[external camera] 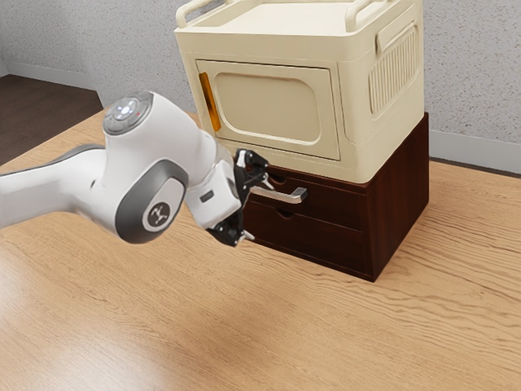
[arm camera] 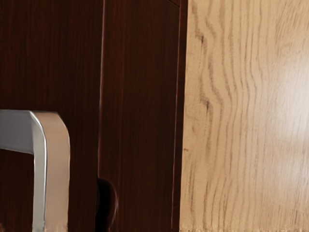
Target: Pull the drawer handle with one arm to open the drawer
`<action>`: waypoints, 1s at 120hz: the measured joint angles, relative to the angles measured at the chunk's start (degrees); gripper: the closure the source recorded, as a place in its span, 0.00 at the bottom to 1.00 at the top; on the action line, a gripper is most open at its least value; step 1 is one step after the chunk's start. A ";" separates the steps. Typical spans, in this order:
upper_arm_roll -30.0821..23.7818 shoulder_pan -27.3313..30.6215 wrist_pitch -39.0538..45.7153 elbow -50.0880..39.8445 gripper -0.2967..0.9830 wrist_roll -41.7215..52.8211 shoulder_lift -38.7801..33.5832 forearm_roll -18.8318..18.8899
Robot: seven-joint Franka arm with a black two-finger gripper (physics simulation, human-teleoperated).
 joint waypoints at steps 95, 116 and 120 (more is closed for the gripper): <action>-0.07 0.70 2.18 2.46 0.23 2.59 4.68 -0.09; -0.07 0.57 2.55 2.40 0.27 2.65 4.88 -0.12; -0.08 0.57 2.60 2.39 0.30 2.61 4.79 -0.17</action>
